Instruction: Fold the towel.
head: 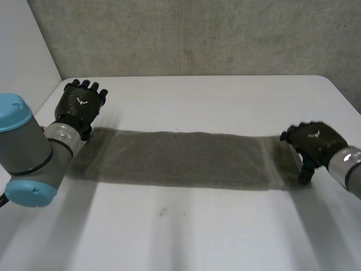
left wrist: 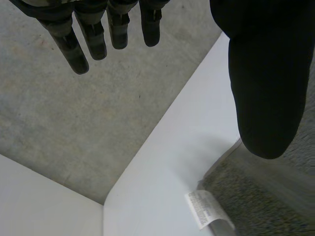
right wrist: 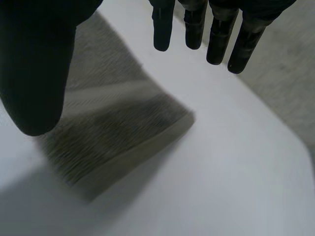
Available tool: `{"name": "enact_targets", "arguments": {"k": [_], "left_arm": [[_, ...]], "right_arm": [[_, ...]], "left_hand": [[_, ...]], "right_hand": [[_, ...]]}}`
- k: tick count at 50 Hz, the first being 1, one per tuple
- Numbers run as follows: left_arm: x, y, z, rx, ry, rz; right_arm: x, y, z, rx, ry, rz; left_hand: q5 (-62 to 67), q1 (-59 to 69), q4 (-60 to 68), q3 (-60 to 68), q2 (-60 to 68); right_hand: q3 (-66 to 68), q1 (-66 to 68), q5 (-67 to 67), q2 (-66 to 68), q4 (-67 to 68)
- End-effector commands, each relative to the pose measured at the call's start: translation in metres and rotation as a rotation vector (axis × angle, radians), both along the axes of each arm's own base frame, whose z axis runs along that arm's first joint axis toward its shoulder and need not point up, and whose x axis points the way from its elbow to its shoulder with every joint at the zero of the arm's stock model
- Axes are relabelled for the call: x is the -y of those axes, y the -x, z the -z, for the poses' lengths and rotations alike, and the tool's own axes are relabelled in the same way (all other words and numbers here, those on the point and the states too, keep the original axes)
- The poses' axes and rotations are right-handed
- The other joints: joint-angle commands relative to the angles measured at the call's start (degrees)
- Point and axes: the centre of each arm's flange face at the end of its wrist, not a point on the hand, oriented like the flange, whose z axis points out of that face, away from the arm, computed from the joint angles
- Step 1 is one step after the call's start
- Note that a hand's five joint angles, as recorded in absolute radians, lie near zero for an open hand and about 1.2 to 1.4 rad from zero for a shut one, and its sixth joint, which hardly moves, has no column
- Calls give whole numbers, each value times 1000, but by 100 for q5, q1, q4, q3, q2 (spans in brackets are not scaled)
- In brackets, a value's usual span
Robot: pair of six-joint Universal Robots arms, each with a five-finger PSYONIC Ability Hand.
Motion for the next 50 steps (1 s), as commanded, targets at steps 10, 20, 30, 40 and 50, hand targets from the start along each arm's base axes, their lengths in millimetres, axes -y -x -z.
{"name": "enact_targets", "arguments": {"k": [10, 20, 30, 40, 50], "left_arm": [[-21, 2, -6, -269, -99, 8], [-23, 2, -3, -266, -108, 7], [-25, 1, -9, -270, -94, 7], [-27, 0, -11, -275, -94, 6], [-29, 0, -15, -279, -86, 9]], "right_arm": [[3, 19, 60, 23, -97, 35], [31, 55, 54, -15, -21, 185], [58, 128, 27, -243, 98, 373], [78, 123, -18, -308, 271, 343], [27, -31, -70, -7, 442, -38]], "left_hand": [[-133, -3, 56, 69, 72], [-150, -20, 40, 52, 56], [-150, -20, 40, 52, 56], [-150, -20, 40, 52, 56], [-150, -20, 40, 52, 56]], "right_hand": [[2503, 2503, 2351, 2400, 2404], [6736, 6736, 6584, 6633, 6637], [6736, 6736, 6584, 6633, 6637], [6736, 6736, 6584, 6633, 6637], [6736, 6736, 6584, 6633, 6637]]}}
